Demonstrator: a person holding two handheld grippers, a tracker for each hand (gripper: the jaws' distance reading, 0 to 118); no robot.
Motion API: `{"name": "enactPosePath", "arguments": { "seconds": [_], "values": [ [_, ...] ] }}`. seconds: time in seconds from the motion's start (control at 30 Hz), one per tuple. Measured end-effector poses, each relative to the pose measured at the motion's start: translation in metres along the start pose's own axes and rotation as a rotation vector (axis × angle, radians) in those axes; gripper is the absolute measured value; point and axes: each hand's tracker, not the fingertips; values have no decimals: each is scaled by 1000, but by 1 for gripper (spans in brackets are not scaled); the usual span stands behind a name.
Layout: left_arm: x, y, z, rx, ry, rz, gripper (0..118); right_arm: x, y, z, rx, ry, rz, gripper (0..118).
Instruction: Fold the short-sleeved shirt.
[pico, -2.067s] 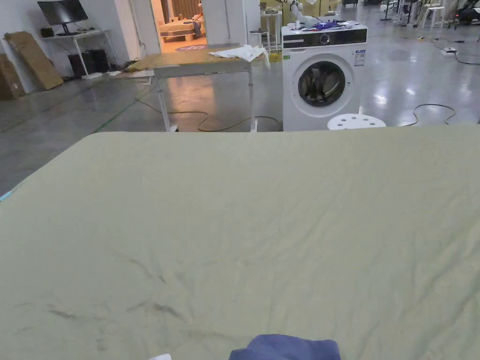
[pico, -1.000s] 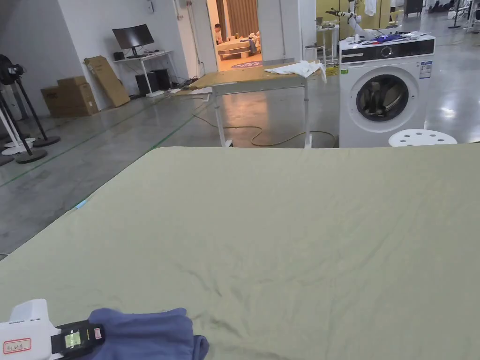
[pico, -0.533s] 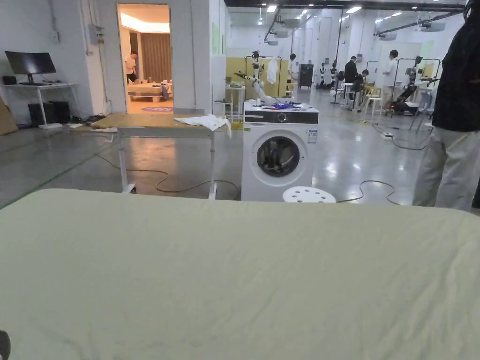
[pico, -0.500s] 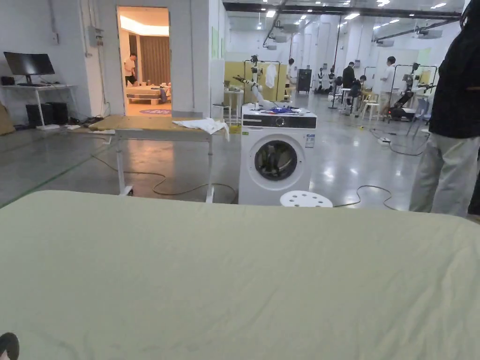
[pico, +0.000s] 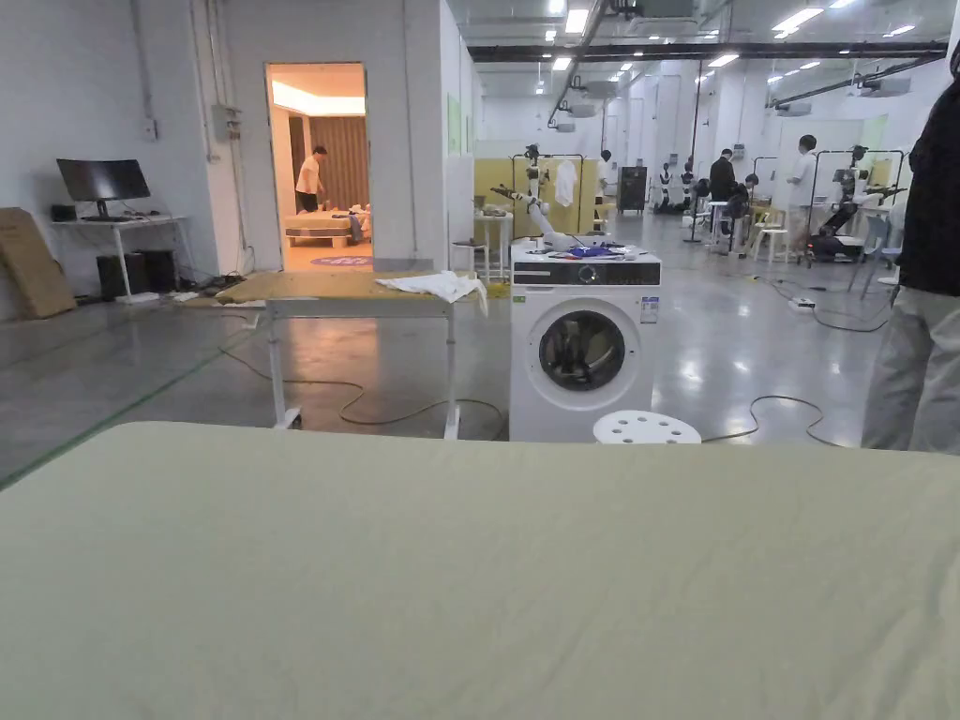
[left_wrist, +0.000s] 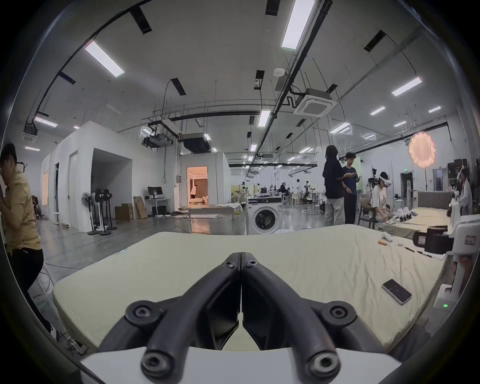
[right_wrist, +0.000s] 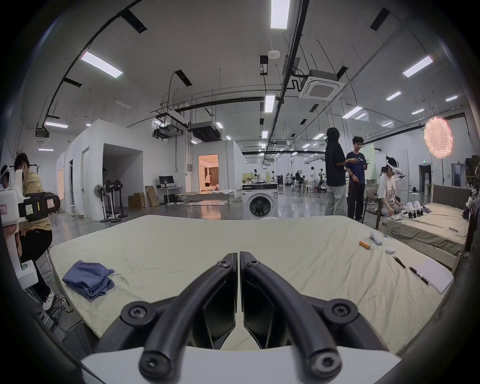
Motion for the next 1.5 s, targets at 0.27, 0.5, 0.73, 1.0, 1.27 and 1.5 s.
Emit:
{"name": "enactPosePath", "arguments": {
  "seconds": [0.27, 0.5, 0.73, 1.0, 1.27, 1.5],
  "values": [
    [-1, 5, 0, 9, 18, 24, 0, 6, -2, -1, -10, 1, -42, 0],
    [-4, 2, -3, 0, 4, 38, 18, 7, -1, 0, 15, -3, -58, 23],
    [1, 3, -1, 53, 2, 48, 107, 3, 7, 5, 81, 30, -45, 111],
    [7, 5, -1, 46, 19, 32, 115, 5, 8, 4, 94, 3, -46, 118],
    [11, 4, -1, 39, 13, 14, 116, 9, 3, 4, 68, -10, -64, 118],
    [9, 3, -4, -1, 14, 58, 116, 5, 4, -2, 5, -66, 4, 118]
  ]
}}
